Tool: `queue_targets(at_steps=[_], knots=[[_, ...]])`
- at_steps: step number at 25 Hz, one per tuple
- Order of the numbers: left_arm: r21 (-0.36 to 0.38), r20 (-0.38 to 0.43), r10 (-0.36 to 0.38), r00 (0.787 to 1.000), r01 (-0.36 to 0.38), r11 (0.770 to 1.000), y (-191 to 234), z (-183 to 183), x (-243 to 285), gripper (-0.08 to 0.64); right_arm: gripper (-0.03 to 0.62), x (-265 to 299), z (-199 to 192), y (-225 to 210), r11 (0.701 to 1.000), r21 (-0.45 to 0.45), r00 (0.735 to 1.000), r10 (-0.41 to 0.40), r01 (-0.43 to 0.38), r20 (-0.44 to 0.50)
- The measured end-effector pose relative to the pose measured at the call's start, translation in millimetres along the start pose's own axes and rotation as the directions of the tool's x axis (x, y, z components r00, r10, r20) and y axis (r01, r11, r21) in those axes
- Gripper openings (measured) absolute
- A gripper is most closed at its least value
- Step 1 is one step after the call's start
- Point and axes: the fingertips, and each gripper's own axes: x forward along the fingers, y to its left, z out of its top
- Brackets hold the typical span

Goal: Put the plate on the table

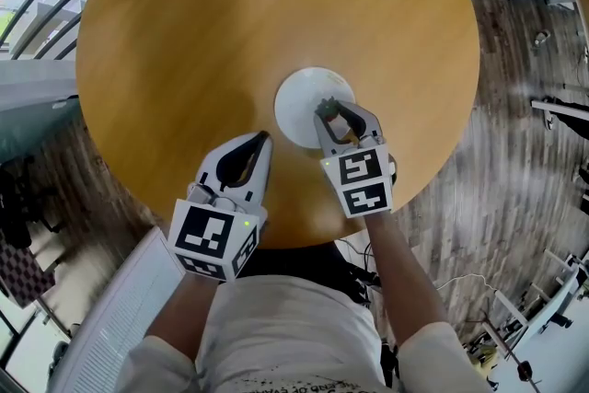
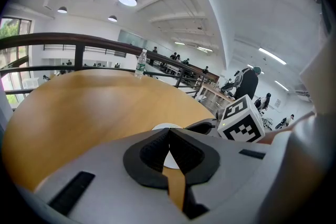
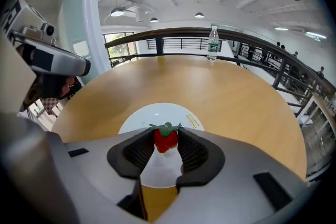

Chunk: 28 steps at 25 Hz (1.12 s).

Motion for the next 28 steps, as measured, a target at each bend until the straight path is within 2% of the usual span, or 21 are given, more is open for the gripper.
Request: queue_targets(at_steps=[12, 28], knots=[[-0.018, -0.011, 0.010, 1.000, -0.010, 1.000, 7.4, -7.9, -2.1, 0.023, 0.149, 17.9, -3.5, 4.6, 0.999, -0.052, 0.998, -0.010, 0.007, -0.056], [-0.028, -0.013, 0.019, 1.000, -0.019, 0.999, 12.4, -12.9, -2.2, 0.023, 0.150, 26.1, -7.2, 4.4, 0.999, -0.035, 0.998, -0.015, 0.013, -0.069]])
